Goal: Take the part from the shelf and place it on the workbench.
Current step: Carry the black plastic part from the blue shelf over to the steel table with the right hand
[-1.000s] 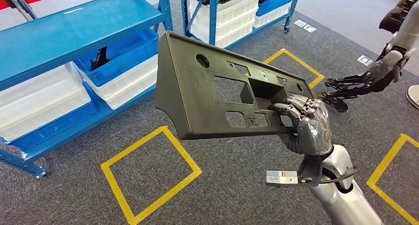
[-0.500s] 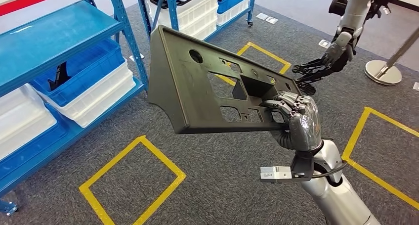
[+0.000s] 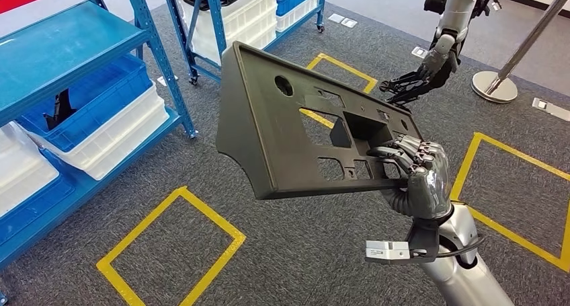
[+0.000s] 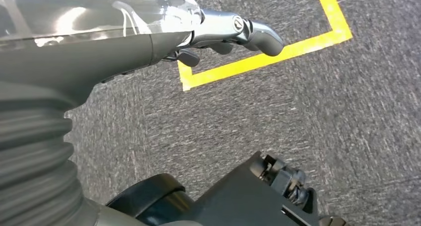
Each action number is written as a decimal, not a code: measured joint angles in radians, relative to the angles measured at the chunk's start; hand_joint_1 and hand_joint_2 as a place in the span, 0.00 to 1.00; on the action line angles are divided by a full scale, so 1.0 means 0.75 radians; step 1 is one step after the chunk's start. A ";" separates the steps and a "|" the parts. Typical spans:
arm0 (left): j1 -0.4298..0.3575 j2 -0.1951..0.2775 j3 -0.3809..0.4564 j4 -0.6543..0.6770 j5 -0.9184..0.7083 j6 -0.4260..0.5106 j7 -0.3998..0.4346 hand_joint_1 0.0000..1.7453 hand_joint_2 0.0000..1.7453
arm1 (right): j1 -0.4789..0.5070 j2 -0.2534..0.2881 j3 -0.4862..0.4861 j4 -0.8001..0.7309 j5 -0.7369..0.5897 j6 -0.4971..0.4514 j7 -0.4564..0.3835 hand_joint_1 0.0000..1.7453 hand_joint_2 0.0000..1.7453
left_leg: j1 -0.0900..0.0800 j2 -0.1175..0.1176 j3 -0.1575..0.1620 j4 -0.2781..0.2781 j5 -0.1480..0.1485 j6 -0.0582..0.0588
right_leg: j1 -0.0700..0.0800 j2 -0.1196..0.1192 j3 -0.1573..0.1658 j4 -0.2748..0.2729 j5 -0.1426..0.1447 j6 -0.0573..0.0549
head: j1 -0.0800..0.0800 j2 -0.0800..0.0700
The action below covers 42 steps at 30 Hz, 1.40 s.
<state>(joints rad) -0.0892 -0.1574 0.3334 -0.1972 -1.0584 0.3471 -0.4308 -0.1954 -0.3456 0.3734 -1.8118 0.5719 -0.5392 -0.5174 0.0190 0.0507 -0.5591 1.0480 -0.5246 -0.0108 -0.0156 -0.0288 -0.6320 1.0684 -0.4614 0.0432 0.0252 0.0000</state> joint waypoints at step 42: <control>0.006 0.023 -0.002 0.001 0.003 -0.055 -0.012 0.00 1.00 | 0.004 0.040 -0.017 -0.003 0.018 -0.005 0.022 1.00 1.00 | -0.011 -0.064 -0.163 0.370 -0.155 -0.025 | 0.004 0.069 0.023 -0.044 -0.003 -0.066 | -0.044 0.000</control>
<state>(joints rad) -0.0848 -0.1400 0.3323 -0.1968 -1.0564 0.3056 -0.4400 -0.1921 -0.3155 0.3607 -1.8143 0.5858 -0.5432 -0.5007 0.0108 0.0025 -0.6814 1.3258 -0.6406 -0.0296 -0.0128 0.0230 -0.6151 1.0354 -0.4639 -0.0062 -0.0081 0.0000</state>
